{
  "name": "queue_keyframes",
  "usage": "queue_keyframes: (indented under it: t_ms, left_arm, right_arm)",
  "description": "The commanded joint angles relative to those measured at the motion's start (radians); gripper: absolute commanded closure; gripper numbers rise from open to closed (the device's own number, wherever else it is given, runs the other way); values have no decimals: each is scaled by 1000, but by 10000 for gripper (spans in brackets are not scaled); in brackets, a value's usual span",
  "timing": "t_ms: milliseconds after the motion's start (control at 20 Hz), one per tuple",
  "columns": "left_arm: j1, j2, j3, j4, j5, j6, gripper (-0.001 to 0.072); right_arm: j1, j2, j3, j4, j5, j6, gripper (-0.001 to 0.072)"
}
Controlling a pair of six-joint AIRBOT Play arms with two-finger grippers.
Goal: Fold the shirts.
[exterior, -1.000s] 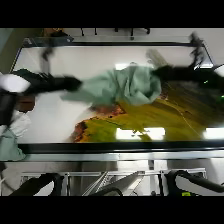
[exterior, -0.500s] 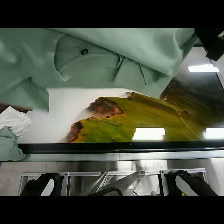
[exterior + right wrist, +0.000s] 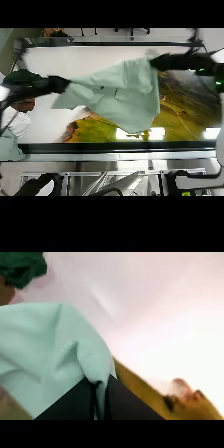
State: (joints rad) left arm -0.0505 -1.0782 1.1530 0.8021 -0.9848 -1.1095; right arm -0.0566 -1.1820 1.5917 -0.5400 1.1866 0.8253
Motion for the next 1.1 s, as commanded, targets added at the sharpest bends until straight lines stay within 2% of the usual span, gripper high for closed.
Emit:
queue_keyframes:
  t_ms: [0, 100, 150, 200, 250, 300, 350, 400, 550, 700, 850, 900, 950, 1050]
  left_arm:
    - [-38, -307, -78, -11, 5, 45, 690]
    - [-17, -458, -15, -16, 9, 47, 689]
    - [-1, -513, 35, -18, 10, 47, 689]
    - [16, -560, 96, -18, 9, 46, 683]
    - [32, -597, 161, -17, -1, 46, 682]
    - [48, -622, 216, -17, -16, 46, 561]
    - [69, -646, 280, -17, -42, 44, 86]
    - [89, -660, 327, -16, -68, 32, 13]
    - [156, -665, 427, -7, -229, 3, 14]
    - [206, -643, 411, -8, -367, -19, 14]
    - [225, -602, 278, -3, -357, -16, 14]
    - [227, -595, 240, 5, -348, -14, 14]
    - [227, -585, 199, 20, -331, -13, 14]
    - [228, -578, 148, 29, -321, -10, 14]
  right_arm:
    - [63, -329, -27, 21, 42, 28, 678]
    - [77, -446, -26, 51, -3, 28, 678]
    - [77, -472, -26, 74, -38, 27, 645]
    - [72, -477, -25, 82, -62, 27, 483]
    - [60, -470, -19, 84, -62, 27, 407]
    - [43, -454, -11, 83, -53, 28, 408]
    - [16, -424, -10, 80, -39, 48, 407]
    - [-16, -391, -10, 80, -12, 82, 407]
    - [-130, -286, -17, 60, 133, 182, 407]
    - [-186, -174, -138, -61, 224, 284, 408]
    - [-189, -28, -400, -195, 224, 379, 406]
    - [-187, 30, -507, -212, 220, 414, 380]
    - [-185, 86, -607, -212, 207, 431, 281]
    - [-177, 203, -800, -212, 152, 463, 268]
